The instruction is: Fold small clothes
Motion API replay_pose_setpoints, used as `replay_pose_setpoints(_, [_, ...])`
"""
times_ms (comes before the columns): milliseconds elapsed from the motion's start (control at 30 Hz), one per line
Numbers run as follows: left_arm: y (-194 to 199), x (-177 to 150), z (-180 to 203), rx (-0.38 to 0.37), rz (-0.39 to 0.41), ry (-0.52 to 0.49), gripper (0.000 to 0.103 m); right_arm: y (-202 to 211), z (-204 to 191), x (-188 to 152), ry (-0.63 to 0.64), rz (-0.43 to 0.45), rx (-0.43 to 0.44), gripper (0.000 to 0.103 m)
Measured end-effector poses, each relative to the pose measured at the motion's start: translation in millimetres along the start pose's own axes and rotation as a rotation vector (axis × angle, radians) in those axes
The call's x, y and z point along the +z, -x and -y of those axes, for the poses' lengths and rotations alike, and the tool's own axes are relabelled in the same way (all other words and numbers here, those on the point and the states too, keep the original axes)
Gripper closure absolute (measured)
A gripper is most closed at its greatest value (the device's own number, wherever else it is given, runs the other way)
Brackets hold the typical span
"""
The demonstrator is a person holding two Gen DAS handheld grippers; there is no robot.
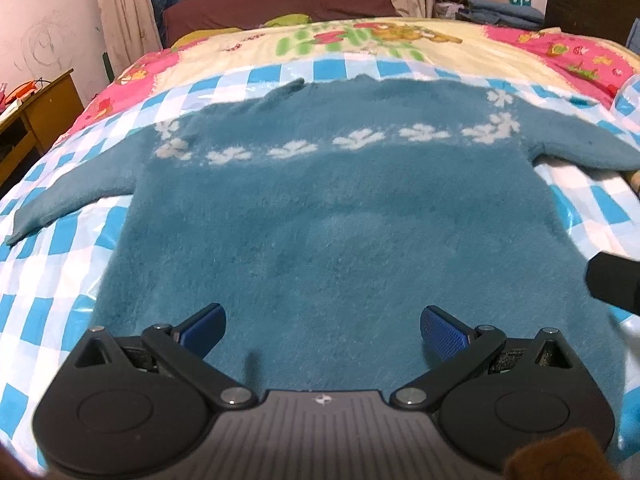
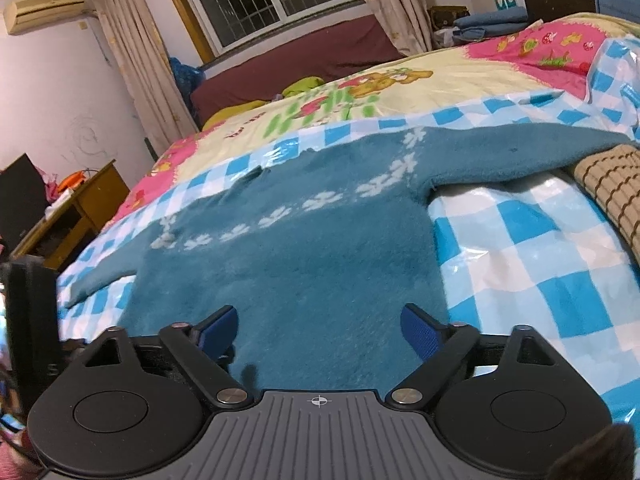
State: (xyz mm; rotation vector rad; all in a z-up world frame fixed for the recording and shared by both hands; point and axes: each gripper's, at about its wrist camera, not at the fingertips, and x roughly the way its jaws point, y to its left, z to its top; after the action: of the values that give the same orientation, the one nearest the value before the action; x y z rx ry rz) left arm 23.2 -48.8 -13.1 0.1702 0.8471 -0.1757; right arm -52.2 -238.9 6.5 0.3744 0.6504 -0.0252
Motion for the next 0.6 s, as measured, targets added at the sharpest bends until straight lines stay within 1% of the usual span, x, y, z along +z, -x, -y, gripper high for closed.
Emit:
replay_pose_setpoints(100, [4.7, 4.2, 2.7, -0.006, 0.018, -0.004, 0.0, -2.9, 4.4, 2.9, -0.008, -0.005, -0.011, 0.018])
replay_pose_setpoints(333, [10.6, 9.8, 7.2, -0.009, 0.037, -0.016, 0.0, -11.8, 5.5, 2.3, 0.018, -0.023, -0.07, 0.019])
replay_pose_setpoints(533, [17.2, 11.7, 6.0, -0.01, 0.051, -0.007, 0.0, -22.0, 2.8, 1.1, 0.07, -0.041, -0.151, 0.024])
replay_pose_setpoints(600, [20.6, 11.9, 5.8, -0.011, 0.058, -0.008, 0.0, -25.2, 0.4, -0.1, 0.087, -0.048, -0.162, 0.027])
